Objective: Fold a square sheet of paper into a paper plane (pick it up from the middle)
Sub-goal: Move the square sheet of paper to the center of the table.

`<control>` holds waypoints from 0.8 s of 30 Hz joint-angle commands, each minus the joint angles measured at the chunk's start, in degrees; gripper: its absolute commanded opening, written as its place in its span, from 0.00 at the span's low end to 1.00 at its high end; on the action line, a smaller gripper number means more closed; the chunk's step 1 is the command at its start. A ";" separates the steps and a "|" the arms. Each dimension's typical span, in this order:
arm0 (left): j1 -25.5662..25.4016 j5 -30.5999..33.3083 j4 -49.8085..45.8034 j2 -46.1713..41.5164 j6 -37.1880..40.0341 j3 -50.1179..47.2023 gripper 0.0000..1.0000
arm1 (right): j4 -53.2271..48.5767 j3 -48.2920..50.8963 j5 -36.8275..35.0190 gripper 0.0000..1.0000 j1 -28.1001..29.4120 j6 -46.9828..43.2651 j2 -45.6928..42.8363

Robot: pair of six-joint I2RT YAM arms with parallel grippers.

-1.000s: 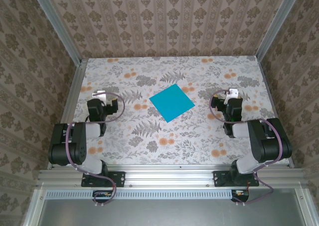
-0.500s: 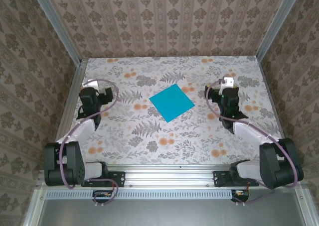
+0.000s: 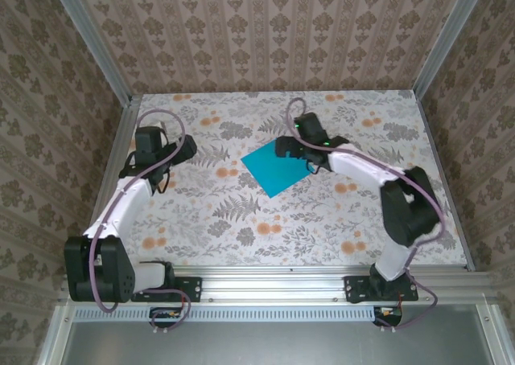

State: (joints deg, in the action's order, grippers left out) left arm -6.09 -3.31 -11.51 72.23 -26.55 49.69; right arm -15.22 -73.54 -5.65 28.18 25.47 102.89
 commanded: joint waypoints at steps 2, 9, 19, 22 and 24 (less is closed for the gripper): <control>-1.59 -1.86 -5.08 -0.30 -3.84 0.37 1.00 | -14.06 -10.95 -5.20 0.96 4.13 -0.06 9.18; -4.18 -2.03 -5.80 -0.68 -4.18 -1.36 1.00 | -21.46 -20.87 -6.63 0.96 6.33 -0.60 20.20; -5.85 -1.32 -6.58 -0.66 -4.60 -2.43 1.00 | -21.48 -16.82 5.65 0.94 8.65 5.55 21.23; -5.95 -1.04 -6.45 -0.68 -5.43 -3.20 1.00 | -22.24 -13.66 6.99 0.93 11.32 7.41 20.01; -5.92 -0.54 -6.38 -0.59 -6.18 -3.70 1.00 | -23.45 -11.37 6.11 0.93 13.85 9.02 18.79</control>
State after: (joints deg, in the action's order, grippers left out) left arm -11.70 -4.69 -17.21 72.27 -30.89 47.13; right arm -33.67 -89.06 -4.71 37.91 30.39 122.15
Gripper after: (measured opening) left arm 0.999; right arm 0.930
